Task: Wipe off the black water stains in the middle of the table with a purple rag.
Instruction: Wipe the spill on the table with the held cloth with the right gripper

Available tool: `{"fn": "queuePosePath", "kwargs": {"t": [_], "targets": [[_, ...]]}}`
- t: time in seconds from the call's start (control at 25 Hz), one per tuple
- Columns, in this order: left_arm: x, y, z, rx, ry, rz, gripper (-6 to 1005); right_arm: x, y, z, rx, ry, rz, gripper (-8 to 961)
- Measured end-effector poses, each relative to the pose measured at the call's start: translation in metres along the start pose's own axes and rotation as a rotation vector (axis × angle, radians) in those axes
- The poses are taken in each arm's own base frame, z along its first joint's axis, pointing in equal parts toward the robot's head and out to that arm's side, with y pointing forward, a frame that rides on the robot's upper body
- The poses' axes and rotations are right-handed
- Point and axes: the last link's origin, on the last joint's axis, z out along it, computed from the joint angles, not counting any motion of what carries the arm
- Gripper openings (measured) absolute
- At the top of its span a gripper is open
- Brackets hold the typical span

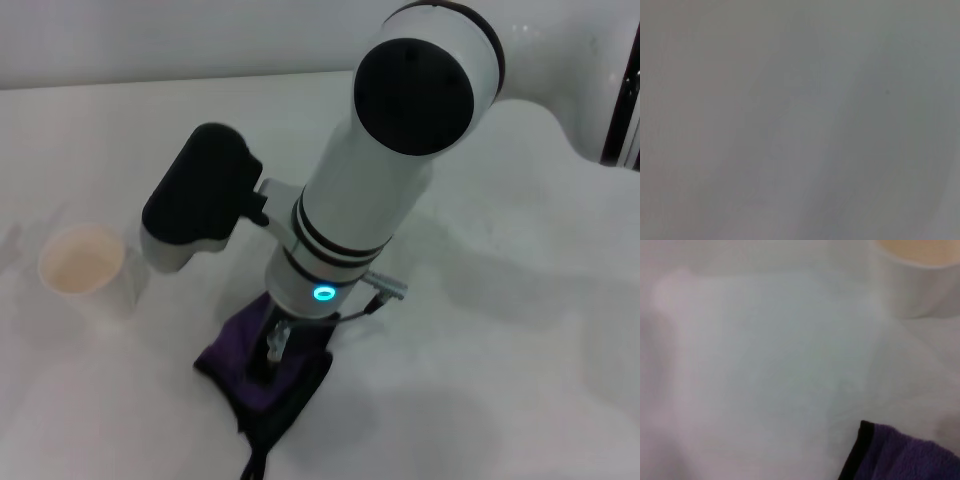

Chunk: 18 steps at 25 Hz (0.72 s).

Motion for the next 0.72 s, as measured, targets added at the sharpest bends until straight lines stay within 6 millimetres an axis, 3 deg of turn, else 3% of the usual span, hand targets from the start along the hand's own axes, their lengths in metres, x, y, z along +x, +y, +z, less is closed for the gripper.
{"fn": "queuePosePath", "kwargs": {"t": [0.28,0.72], "targets": [[-0.003,0.002,0.000,0.000,0.001,-0.007,892,0.004,0.008,0.003,-0.053,0.011,-0.041,22],[-0.006,0.002,-0.003,0.010,-0.004,-0.015,891,0.009,-0.032,0.002,0.201,0.016,0.049,24]]}}
